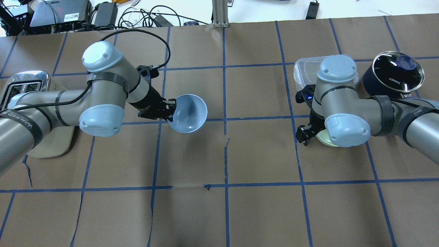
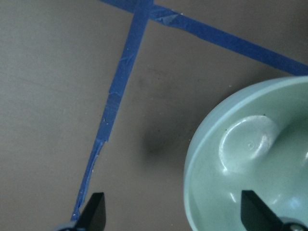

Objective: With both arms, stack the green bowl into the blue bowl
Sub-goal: 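Carry the light blue bowl to the table center with the left gripper and release it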

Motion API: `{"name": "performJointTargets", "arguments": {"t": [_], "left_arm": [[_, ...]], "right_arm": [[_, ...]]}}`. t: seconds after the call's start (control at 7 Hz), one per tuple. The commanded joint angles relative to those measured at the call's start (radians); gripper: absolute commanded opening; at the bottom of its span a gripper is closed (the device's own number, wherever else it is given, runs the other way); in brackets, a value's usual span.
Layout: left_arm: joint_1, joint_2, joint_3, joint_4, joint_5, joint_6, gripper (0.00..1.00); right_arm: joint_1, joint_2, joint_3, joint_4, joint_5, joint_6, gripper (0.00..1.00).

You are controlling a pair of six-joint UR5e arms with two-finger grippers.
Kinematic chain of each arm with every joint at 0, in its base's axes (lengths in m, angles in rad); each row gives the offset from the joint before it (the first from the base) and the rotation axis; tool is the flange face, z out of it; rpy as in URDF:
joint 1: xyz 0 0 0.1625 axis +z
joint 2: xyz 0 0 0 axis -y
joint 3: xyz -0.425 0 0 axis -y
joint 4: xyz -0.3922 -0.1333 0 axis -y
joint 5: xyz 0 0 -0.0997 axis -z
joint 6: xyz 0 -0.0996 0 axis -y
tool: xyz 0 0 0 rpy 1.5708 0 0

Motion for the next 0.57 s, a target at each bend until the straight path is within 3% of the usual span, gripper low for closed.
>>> {"name": "performJointTargets", "arguments": {"t": [0.0,0.14,0.43], "left_arm": [[-0.151,-0.099,0.052,0.085,-0.011,-0.231,0.00],[-0.194,-0.130,0.054,0.137,-0.007,-0.291,0.00],[-0.206,-0.138,0.054,0.139,0.002,-0.285,0.00]], "right_arm": [[-0.049,0.003,0.047,-0.061,0.000,-0.089,0.90],[-0.070,0.002,0.055,-0.062,0.003,-0.092,0.75],[-0.072,0.000,0.056,-0.053,0.076,-0.091,0.00]]}}
